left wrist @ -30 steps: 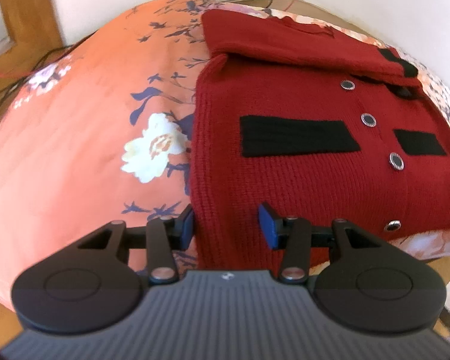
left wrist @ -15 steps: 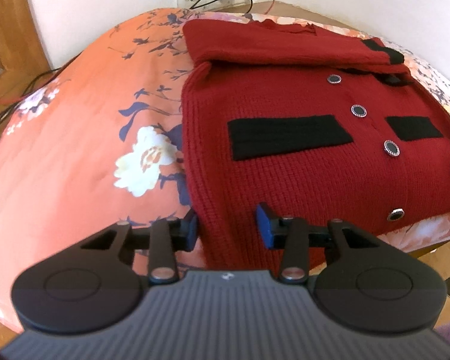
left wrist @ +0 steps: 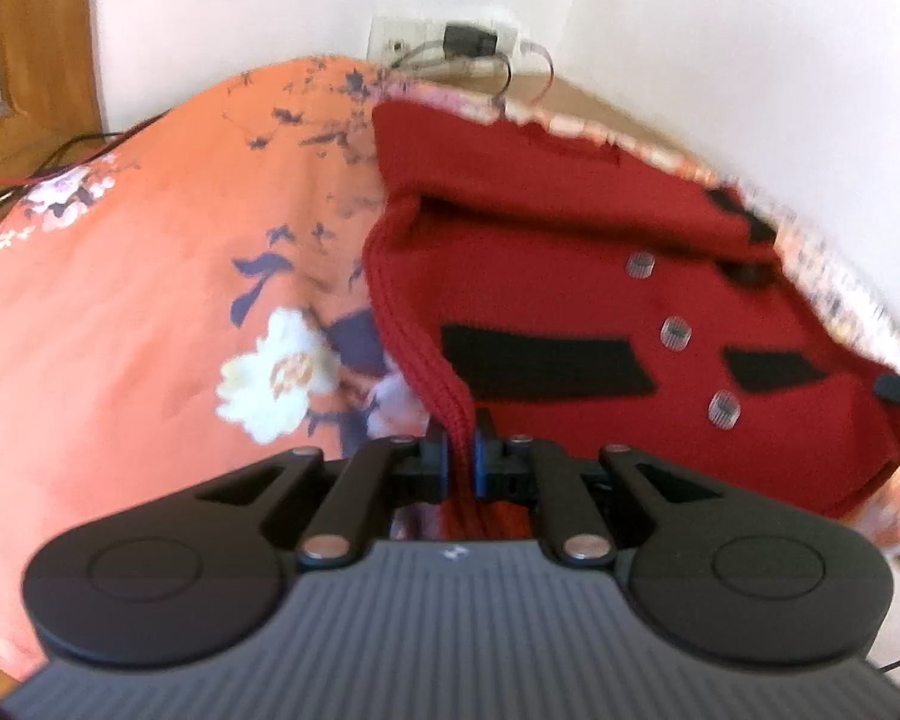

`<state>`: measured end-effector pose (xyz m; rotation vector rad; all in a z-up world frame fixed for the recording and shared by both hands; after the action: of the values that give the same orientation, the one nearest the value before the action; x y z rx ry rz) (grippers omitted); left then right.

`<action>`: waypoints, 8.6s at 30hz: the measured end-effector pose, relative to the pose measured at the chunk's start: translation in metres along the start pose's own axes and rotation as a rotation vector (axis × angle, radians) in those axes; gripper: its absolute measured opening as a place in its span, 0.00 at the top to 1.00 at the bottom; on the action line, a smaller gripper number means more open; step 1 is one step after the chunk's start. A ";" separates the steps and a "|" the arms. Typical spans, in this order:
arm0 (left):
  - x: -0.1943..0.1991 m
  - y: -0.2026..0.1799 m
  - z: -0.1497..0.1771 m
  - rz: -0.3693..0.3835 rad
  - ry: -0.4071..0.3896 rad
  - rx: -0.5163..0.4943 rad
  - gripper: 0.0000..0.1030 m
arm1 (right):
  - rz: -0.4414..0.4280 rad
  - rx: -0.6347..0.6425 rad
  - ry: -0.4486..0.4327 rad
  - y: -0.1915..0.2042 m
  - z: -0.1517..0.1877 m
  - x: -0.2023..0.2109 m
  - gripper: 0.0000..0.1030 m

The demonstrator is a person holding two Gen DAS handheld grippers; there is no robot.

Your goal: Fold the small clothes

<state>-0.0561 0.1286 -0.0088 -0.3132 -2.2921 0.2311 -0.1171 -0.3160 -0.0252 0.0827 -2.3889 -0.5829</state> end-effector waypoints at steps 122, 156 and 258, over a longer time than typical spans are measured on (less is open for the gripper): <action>-0.137 0.019 -0.151 -0.048 0.002 0.136 0.54 | 0.054 0.005 0.090 0.034 -0.149 -0.189 0.39; -0.216 0.023 -0.233 -0.102 -0.046 0.127 0.66 | 0.129 -0.065 -0.026 0.040 -0.206 -0.279 0.90; -0.130 -0.047 -0.127 -0.267 0.141 -0.006 0.27 | -0.302 -0.279 0.159 -0.055 -0.149 -0.219 0.62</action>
<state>0.1163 0.0542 -0.0017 -0.0237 -2.1672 0.0641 0.1410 -0.3774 -0.0786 0.3575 -2.1331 -1.0060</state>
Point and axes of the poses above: each gripper's, at about its wrist camera, not at the fingertips, and x roughly against the way its jaws point, y to its left, z to its underside, the point moved 1 cm from there along -x, roughly the way its jaws point, and after that the axes turned 3 degrees about z, right-handed, at the moved point
